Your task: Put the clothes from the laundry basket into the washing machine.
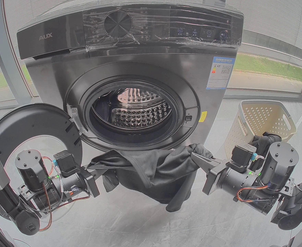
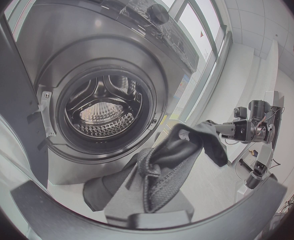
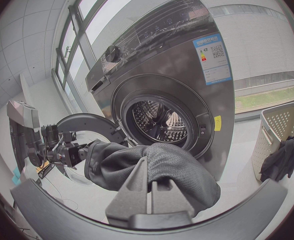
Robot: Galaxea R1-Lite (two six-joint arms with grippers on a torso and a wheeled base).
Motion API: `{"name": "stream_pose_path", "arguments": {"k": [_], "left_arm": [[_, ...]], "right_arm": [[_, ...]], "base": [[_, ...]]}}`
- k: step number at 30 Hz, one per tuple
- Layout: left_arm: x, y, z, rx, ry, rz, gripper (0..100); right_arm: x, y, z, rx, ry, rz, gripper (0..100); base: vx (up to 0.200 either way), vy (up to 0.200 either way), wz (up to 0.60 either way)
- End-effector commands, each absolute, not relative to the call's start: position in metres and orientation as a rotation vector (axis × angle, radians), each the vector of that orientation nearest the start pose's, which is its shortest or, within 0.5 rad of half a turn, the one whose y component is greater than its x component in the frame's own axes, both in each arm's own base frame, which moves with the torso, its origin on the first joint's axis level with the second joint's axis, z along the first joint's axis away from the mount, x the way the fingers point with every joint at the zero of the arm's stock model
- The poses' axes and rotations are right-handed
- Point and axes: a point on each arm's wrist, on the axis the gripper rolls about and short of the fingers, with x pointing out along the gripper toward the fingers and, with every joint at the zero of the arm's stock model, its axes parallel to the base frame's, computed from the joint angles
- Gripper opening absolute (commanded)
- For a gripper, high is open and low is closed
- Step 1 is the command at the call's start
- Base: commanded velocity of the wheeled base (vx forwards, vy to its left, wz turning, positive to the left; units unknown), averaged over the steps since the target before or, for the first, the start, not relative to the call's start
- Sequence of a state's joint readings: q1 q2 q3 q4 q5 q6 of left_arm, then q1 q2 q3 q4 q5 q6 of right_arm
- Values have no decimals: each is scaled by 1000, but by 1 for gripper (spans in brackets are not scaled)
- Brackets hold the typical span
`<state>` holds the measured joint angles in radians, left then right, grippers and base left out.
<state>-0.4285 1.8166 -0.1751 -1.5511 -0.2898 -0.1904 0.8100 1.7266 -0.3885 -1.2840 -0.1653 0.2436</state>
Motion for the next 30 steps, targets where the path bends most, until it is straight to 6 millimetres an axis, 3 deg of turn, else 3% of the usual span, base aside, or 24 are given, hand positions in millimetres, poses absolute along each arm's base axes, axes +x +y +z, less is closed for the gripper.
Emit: {"name": "stream_pose_path", "arguments": {"k": [1, 8, 9, 11, 16, 18, 19, 30], "left_arm": [[211, -102, 111, -177, 119, -708, 0], [215, -103, 117, -182, 89, -709, 0], [215, -104, 117, -182, 90, -709, 0], [215, -104, 116, -181, 91, -709, 0], [218, -106, 121, -179, 62, -710, 0], [218, -106, 122, -180, 60, -710, 0], [218, -106, 123, -181, 56, -711, 0], [218, -108, 121, -182, 63, -712, 0]], "right_arm": [[180, 183, 133, 198, 150, 641, 0], [182, 186, 122, 182, 193, 648, 0], [183, 187, 119, 177, 201, 647, 100], [185, 189, 115, 171, 217, 643, 100], [186, 188, 81, 97, 351, 616, 100], [186, 188, 80, 96, 354, 615, 100], [192, 192, 68, 76, 382, 608, 100], [205, 209, 53, 30, 357, 698, 100]], "base": [[0, 0, 0], [0, 0, 0], [0, 0, 0], [0, 0, 0], [0, 0, 0], [0, 0, 0], [0, 0, 0], [0, 0, 0]]}}
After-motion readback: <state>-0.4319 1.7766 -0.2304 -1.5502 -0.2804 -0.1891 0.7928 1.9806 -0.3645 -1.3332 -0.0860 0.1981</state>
